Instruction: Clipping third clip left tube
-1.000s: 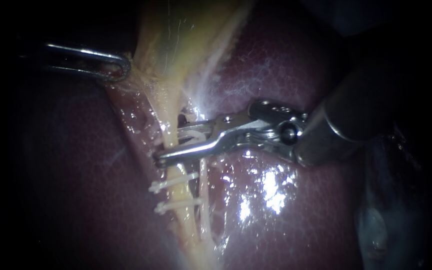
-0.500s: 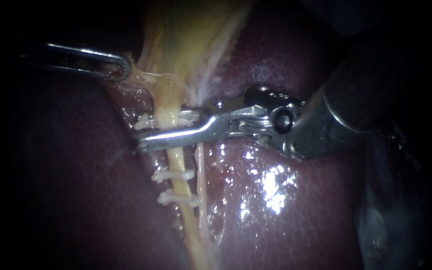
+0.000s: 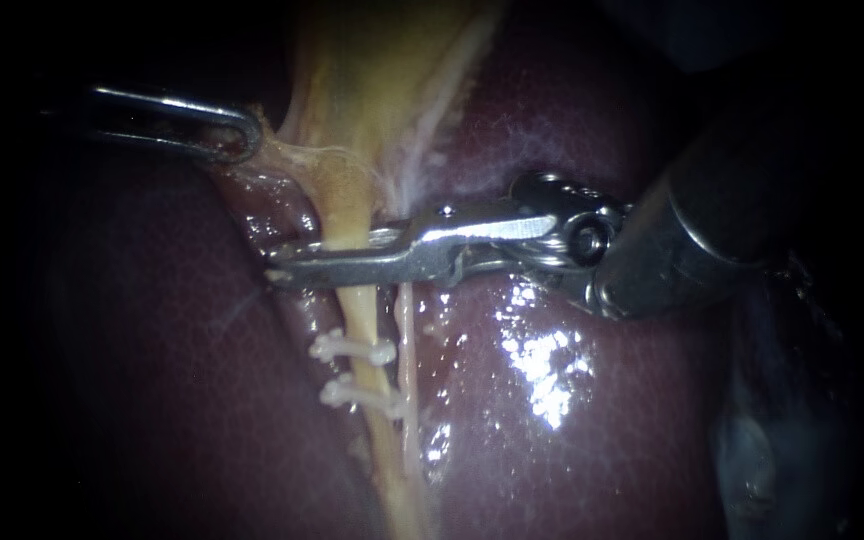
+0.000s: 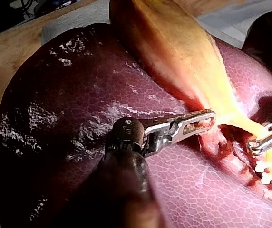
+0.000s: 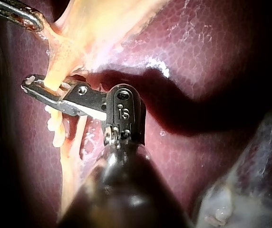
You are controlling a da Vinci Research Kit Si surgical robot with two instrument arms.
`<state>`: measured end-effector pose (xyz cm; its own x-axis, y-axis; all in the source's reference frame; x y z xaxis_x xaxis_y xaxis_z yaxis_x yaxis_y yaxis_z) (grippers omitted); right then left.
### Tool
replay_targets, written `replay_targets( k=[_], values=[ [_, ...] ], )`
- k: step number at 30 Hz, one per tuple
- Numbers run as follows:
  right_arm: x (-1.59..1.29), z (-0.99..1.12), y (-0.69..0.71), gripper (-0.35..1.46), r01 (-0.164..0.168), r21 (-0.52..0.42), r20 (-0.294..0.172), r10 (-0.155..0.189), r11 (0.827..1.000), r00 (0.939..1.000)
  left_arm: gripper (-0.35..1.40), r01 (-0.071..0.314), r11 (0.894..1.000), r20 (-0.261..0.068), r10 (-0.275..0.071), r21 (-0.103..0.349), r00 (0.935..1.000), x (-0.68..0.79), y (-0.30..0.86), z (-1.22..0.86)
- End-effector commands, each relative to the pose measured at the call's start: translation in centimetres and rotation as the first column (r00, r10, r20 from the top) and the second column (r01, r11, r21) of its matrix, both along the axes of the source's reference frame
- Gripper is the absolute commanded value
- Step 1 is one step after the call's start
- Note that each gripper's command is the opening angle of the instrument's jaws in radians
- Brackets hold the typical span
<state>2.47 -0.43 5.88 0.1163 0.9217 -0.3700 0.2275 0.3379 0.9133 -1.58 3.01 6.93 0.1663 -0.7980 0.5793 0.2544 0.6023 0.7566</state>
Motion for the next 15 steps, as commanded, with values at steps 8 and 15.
replay_targets(
  k=[8,15],
  values=[
    [-0.01,0.04,-0.02,-0.35,0.008,-0.008,0.006,-0.008,1.000,1.0000,-0.35,0.000,1.000,0.000,0.000,0.000,1.0000,0.00,0.00,0.00],
    [-0.02,0.08,0.00,-0.35,0.008,-0.008,0.006,-0.008,1.000,1.0000,-0.35,0.000,1.000,0.000,0.000,0.000,1.0000,0.00,0.00,0.00]
  ],
)
